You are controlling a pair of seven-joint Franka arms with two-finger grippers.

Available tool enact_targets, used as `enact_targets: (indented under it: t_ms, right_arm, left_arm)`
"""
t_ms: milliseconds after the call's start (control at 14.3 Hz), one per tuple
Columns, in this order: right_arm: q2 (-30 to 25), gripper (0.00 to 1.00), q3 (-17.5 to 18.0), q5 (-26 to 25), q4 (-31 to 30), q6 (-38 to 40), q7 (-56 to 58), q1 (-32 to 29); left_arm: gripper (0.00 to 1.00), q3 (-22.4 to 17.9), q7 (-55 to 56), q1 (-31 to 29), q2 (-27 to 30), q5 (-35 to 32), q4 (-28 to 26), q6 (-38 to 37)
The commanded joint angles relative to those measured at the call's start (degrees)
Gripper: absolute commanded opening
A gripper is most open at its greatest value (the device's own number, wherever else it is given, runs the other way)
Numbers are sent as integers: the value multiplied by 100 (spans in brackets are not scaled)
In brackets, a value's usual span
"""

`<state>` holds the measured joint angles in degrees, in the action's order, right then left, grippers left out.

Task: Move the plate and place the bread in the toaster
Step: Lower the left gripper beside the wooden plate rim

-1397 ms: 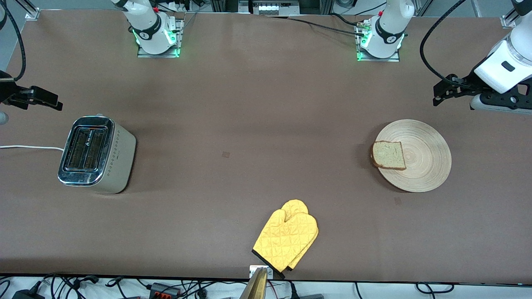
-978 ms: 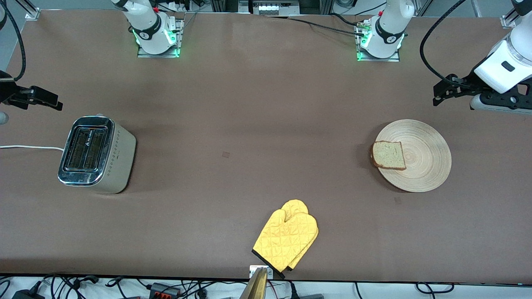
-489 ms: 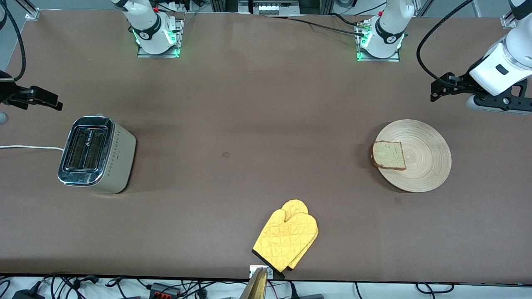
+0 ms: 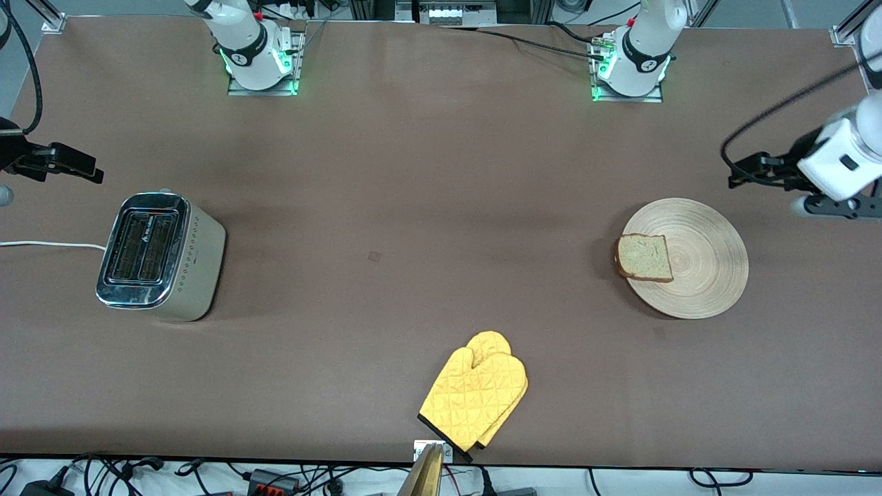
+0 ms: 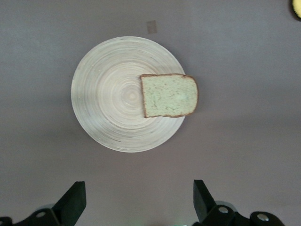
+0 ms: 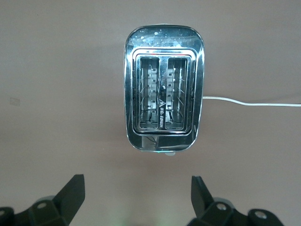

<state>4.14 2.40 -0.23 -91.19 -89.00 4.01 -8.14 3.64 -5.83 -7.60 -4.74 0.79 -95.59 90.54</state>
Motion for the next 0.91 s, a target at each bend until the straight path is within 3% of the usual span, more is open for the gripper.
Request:
enact_targets:
  t_ms: [0, 419, 628, 838]
  right_arm:
    - [25, 100, 24, -21, 83, 23, -6, -38]
    - [25, 100, 15, -21, 83, 23, -6, -38]
    - [25, 100, 15, -12, 83, 23, -6, -38]
    - [25, 100, 15, -21, 83, 23, -6, -47]
  left_arm:
    - [100, 23, -821, -688, -886, 262, 795, -80]
    - [100, 23, -3121, -2657, -2714, 2345, 1333, -71]
    - [100, 32, -4133, -3281, -3514, 3206, 1342, 156]
    - [100, 23, -4706, -3538, -4129, 4233, 1333, 201]
